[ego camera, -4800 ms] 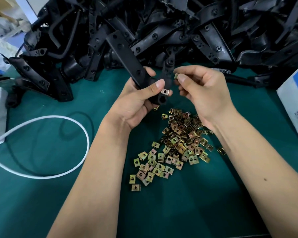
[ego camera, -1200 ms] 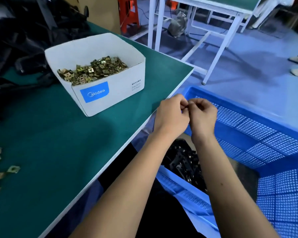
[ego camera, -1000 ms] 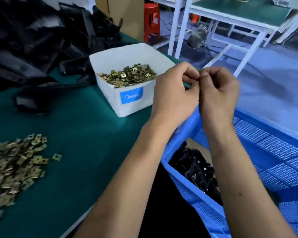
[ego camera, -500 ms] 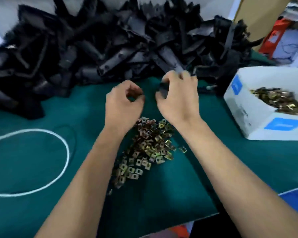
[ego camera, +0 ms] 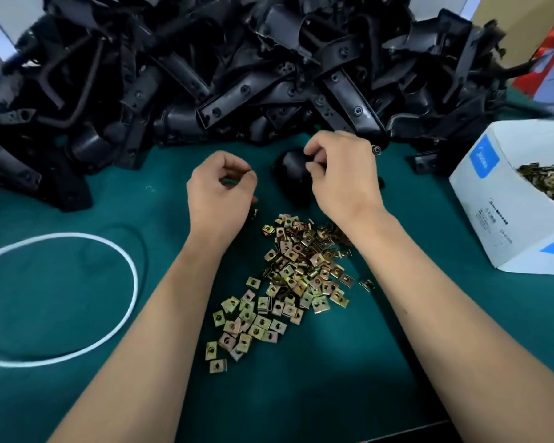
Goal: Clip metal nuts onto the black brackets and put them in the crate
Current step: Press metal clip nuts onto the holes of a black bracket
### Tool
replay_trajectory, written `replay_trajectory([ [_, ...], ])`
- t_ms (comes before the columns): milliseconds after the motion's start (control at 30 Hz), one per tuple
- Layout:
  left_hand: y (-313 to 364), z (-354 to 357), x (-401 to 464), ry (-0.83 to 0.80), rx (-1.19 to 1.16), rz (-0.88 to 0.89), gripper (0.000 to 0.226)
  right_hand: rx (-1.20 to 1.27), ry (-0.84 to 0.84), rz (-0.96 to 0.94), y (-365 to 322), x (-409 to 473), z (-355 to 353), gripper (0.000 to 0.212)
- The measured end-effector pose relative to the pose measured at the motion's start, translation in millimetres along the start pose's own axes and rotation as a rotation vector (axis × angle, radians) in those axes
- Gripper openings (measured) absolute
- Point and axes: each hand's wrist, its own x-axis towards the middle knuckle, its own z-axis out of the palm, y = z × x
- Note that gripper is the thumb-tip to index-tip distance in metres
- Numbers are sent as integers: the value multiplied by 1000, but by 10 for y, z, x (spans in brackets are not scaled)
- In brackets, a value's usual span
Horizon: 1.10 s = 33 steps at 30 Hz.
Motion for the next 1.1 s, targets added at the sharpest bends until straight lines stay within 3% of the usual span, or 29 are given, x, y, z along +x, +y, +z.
replay_trajectory([
  [133, 34, -21, -10, -8, -30, 44, 15, 139, 65, -172, -160, 46, -124, 26],
  [233, 130, -62, -59, -113, -181, 213, 37, 464, 132, -201, -319, 77, -163, 24],
  [333, 241, -112, -80, -202, -254, 359, 48, 925, -95, -110, -473, 55, -94, 23],
  [400, 289, -146, -56, -135, -211, 351, 47, 992, -219, -105, -524, 10, 7, 22],
  [500, 322, -229, -19, 69, -277, 239, 26, 904, -240, 2, -435, -3, 120, 22],
  [600, 303, -397, 58, 213, -374, 102, 6, 249, -382, -174, -272, -4, 185, 25],
  [667, 245, -505, 123, 197, -312, -24, 9, 18, -535, -253, -249, -39, 225, 25],
  [767, 141, -591, 164, -17, -70, -214, 14, 37, -541, -291, -281, -70, 243, 12],
  [900, 145, -559, 101, -364, 7, -339, 16, 198, -472, -210, -194, -77, 206, 11],
  [1100, 253, -324, -28, -502, -39, -294, 12, 528, -396, -69, -7, -179, 157, 14],
])
